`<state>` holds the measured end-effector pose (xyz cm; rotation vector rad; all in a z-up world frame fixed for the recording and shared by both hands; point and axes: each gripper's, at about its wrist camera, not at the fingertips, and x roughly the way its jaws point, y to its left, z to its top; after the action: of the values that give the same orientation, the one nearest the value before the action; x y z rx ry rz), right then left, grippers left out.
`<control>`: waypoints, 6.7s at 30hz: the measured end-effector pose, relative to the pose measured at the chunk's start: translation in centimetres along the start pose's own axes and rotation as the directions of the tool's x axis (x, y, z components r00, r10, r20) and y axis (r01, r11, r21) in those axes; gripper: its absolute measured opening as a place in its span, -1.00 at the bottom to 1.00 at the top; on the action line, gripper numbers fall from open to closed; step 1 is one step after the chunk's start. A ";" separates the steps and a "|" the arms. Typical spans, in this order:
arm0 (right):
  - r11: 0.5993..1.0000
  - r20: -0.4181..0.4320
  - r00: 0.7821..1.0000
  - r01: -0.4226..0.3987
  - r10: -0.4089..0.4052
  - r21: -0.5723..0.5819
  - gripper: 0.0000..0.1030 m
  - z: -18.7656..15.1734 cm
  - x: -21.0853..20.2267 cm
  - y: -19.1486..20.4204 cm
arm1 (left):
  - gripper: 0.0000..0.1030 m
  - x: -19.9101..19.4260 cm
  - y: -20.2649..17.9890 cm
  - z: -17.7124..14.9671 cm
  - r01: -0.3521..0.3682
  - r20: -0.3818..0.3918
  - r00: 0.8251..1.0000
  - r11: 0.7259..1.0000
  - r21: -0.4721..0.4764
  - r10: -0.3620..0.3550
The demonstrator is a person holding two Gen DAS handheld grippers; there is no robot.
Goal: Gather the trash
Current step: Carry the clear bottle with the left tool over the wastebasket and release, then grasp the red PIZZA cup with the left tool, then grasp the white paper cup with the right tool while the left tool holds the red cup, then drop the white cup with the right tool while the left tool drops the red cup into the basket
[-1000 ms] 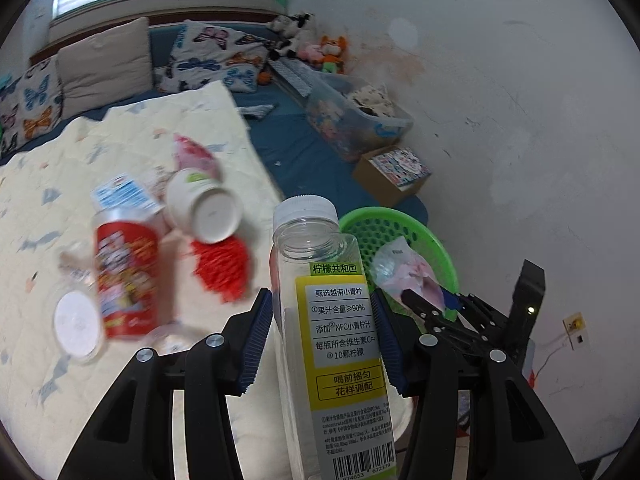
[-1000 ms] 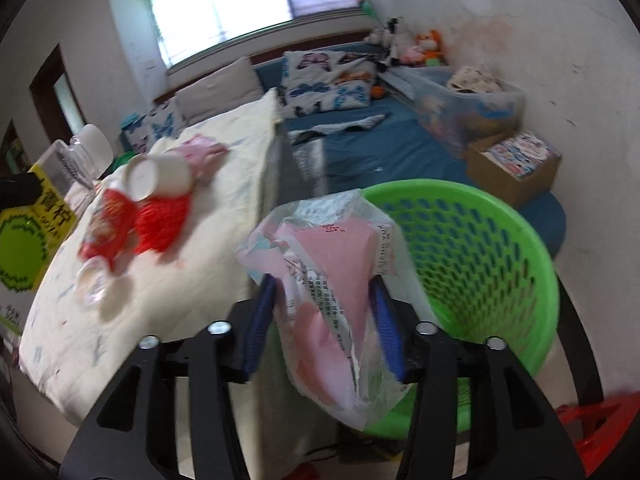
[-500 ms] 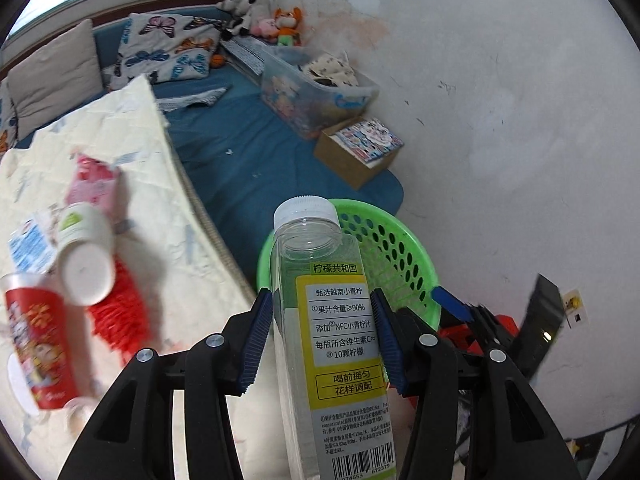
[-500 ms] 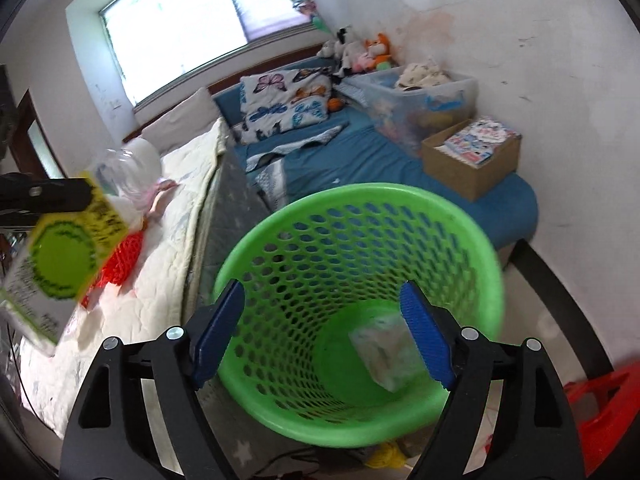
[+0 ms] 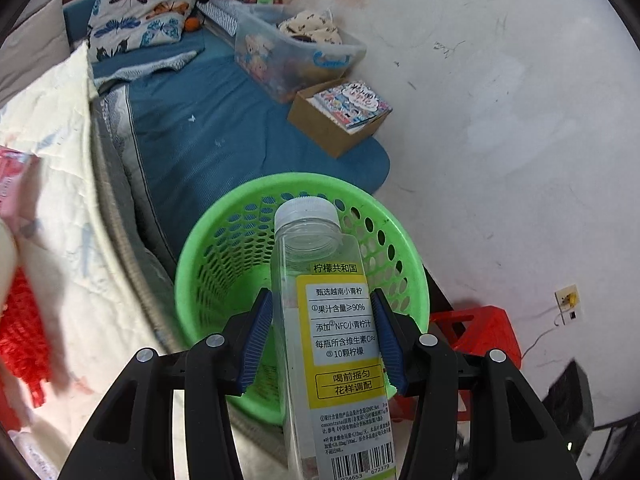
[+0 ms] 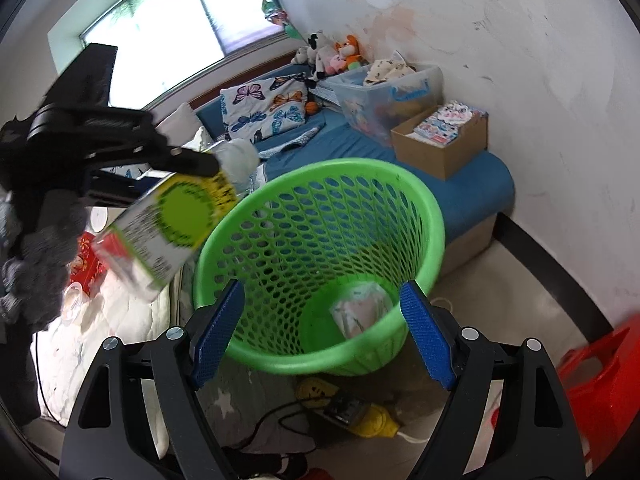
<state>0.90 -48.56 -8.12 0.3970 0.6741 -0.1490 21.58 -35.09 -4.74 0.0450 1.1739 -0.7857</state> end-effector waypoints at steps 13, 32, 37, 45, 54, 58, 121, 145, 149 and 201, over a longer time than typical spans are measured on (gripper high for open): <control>0.999 0.016 1.000 0.026 -0.027 0.035 0.56 -1.5 -1.2 -0.9 | -0.04 6.0 -0.7 0.1 0.076 -0.040 0.996 0.995 -0.064 -0.079; 0.998 0.071 0.996 -0.045 0.048 -0.038 0.59 -0.7 -3.9 2.9 | 0.07 -6.3 2.0 -4.3 0.003 0.168 0.986 1.000 0.008 -0.004; 0.992 0.059 0.995 -0.079 0.084 -0.094 0.61 0.1 -3.7 5.8 | 0.13 -9.9 4.6 -6.8 -0.064 0.222 0.973 0.998 -0.015 0.066; 0.975 0.021 0.988 -0.146 0.152 -0.168 0.63 1.0 -2.4 10.5 | 0.23 -14.3 10.6 -9.9 -0.179 0.259 0.945 0.978 -0.106 0.201; 0.952 -0.032 0.978 -0.208 0.206 -0.226 0.64 0.8 -0.8 14.8 | 0.34 -16.9 19.0 -10.6 -0.293 0.240 0.905 0.923 -0.250 0.352; 0.943 -0.048 0.974 -0.225 0.220 -0.245 0.64 0.8 -0.2 16.4 | 0.41 -16.5 21.7 -10.4 -0.322 0.207 0.899 0.902 -0.287 0.386; 0.884 -0.181 0.953 -0.295 0.244 -0.362 0.43 6.3 16.2 31.2 | 0.32 -20.3 25.3 -12.5 -0.274 0.233 0.908 0.914 -0.298 0.348; 0.893 -0.100 0.954 -0.301 0.284 -0.334 0.10 6.8 8.8 27.4 | 0.32 -20.9 21.7 -12.5 -0.247 0.273 0.911 0.939 -0.240 0.309; 0.906 -0.083 0.963 -0.270 0.257 -0.327 0.11 6.5 7.2 25.5 | 0.32 -20.5 20.0 -12.3 -0.238 0.278 0.915 0.948 -0.210 0.291; 0.989 -0.039 0.998 0.040 -0.046 -0.140 0.38 3.0 1.0 3.7 | 0.33 -5.0 3.1 -4.6 -0.117 0.108 0.988 0.990 0.075 0.109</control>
<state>4.37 -46.40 -5.45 0.2518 0.7301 -0.1342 18.87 -28.24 -3.58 0.1350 1.0315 -0.7265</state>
